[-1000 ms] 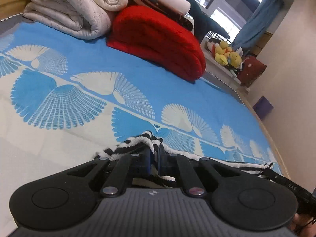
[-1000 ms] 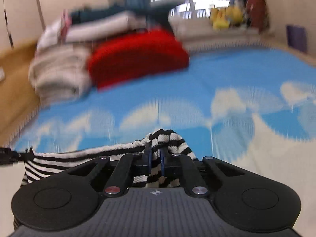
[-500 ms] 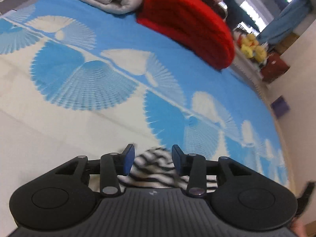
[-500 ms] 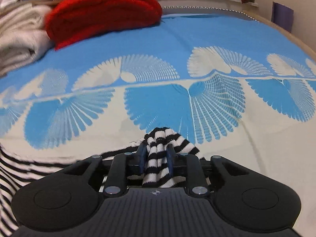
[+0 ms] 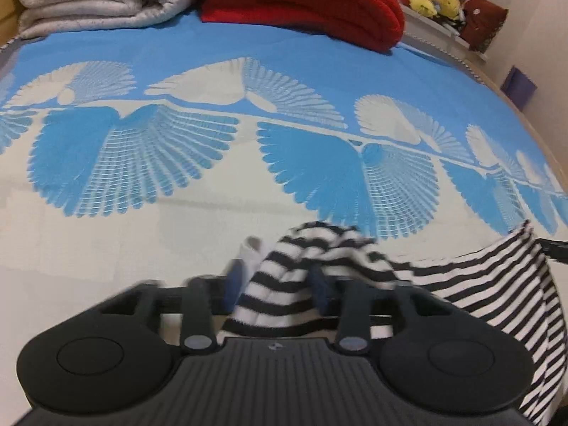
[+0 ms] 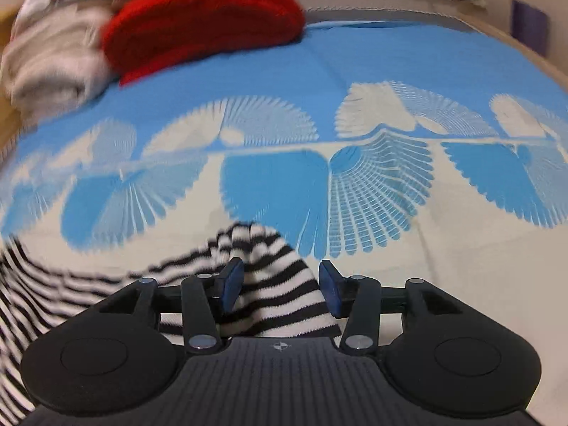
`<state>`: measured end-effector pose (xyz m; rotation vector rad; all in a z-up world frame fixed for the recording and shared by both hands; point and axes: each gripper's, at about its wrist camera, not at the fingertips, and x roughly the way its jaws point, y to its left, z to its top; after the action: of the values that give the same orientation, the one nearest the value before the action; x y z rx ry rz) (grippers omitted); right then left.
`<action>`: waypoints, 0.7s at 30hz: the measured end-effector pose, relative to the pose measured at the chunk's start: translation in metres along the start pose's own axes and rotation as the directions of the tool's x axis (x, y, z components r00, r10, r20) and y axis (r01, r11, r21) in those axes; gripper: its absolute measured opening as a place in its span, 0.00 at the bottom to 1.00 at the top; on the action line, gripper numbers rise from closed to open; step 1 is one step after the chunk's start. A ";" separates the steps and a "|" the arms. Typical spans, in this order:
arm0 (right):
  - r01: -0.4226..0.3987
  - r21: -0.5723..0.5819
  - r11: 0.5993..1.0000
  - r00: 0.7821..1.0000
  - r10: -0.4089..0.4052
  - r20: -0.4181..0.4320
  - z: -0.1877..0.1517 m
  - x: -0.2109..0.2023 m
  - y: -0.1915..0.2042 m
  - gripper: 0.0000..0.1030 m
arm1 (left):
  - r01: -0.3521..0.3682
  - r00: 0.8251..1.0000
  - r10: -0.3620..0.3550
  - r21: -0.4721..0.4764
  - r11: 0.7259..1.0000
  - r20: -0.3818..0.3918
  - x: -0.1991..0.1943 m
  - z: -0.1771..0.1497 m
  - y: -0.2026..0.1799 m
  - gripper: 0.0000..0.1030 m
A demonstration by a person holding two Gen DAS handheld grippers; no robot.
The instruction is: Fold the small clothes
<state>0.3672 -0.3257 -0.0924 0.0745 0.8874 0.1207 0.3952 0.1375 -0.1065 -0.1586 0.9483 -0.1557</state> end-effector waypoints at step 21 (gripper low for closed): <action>0.081 0.163 0.983 0.997 -0.083 0.003 0.013 -0.010 -0.008 0.25 | -0.153 0.988 0.153 0.032 0.988 -0.018 -0.056 0.015 -0.008 0.51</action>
<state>0.3713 -0.3348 -0.0778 0.1901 0.8885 -0.0290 0.3746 0.1423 -0.0514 -0.0560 0.9743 -0.0301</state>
